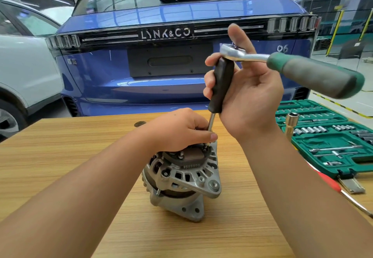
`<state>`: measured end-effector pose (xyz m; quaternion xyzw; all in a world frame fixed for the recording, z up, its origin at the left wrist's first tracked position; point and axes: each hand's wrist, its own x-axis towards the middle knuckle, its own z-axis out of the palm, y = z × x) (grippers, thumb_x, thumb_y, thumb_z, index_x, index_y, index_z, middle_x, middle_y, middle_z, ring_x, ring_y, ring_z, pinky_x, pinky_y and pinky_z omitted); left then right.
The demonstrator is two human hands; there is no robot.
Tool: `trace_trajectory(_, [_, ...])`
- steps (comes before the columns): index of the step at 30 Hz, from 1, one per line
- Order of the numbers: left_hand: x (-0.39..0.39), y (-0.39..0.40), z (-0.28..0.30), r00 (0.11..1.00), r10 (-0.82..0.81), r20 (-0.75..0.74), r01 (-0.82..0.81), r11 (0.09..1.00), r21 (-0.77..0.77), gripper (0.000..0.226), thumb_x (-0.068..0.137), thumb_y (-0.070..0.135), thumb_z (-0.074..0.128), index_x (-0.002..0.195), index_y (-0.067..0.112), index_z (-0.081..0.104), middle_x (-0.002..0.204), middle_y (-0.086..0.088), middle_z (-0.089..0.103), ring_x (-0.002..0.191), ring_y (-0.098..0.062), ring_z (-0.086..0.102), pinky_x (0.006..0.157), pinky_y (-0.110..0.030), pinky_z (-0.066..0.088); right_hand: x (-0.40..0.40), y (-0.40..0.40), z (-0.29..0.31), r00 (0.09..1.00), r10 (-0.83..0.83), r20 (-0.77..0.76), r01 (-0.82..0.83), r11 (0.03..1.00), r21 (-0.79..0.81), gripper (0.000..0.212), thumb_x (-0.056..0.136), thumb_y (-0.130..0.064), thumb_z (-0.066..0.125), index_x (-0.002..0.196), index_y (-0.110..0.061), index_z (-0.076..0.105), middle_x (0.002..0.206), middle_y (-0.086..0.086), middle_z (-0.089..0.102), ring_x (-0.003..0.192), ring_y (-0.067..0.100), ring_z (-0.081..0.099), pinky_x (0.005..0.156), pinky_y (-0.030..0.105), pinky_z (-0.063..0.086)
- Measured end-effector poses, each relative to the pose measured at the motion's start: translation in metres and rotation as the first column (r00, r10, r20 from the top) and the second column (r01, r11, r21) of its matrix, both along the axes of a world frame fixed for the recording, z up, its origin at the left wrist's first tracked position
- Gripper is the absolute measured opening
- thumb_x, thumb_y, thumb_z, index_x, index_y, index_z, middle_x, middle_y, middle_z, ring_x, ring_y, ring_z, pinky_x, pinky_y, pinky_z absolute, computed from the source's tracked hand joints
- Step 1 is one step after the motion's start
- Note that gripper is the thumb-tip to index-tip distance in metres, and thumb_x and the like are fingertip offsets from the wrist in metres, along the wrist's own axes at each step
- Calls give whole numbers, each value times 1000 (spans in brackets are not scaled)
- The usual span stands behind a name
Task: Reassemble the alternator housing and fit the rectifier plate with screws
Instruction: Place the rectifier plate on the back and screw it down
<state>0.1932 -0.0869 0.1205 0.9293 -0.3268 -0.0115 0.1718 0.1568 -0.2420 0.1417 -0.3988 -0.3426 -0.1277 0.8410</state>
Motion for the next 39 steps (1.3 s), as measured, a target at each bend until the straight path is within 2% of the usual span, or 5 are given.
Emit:
trace_trajectory(8, [1, -1, -1, 1000, 3, -8, -3, 1000, -5, 41, 94, 59, 57, 78, 22, 63, 65, 9, 53, 56, -3, 49, 58, -30, 41, 2, -2, 2, 989, 71, -128, -73, 997, -9, 34, 105, -45, 33, 119, -23, 54, 87, -2, 63, 68, 15, 52, 63, 28, 40])
trace_trajectory(13, [-2, -4, 1, 1000, -23, -2, 23, 999, 27, 34, 96, 59, 56, 67, 41, 56, 63, 20, 53, 55, 1, 49, 54, -27, 33, 4, 1, 7, 928, -286, -239, 282, 958, -49, 21, 96, -25, 66, 77, -20, 59, 64, -7, 50, 49, 9, 43, 50, 24, 37])
trace_trajectory(22, [-1, -2, 1, 1000, -20, -8, 20, 1000, 12, 39, 96, 58, 56, 68, 31, 57, 62, 16, 52, 54, -2, 47, 55, -27, 36, -3, 11, 3, 944, -328, 40, 329, 944, -15, 34, 99, -3, 54, 122, -28, 55, 80, -1, 60, 59, 15, 49, 54, 28, 43])
trace_trajectory(31, [-1, -1, 1, 1000, -4, -20, 4, 1000, -4, 42, 95, 57, 58, 71, 24, 58, 61, 14, 52, 54, -2, 48, 56, -27, 37, 4, -5, -1, 989, 141, -46, -140, 990, 25, 43, 100, -29, 25, 127, -27, 58, 91, 8, 64, 69, 23, 50, 65, 33, 37])
trace_trajectory(39, [0, 0, -1, 1000, -7, -5, 7, 1000, -8, 40, 94, 58, 58, 74, 25, 61, 64, 11, 54, 54, -2, 49, 55, -27, 37, 5, -4, 1, 979, 146, -143, -148, 989, -6, 41, 100, -50, 36, 116, -18, 56, 86, -3, 64, 68, 13, 54, 64, 27, 42])
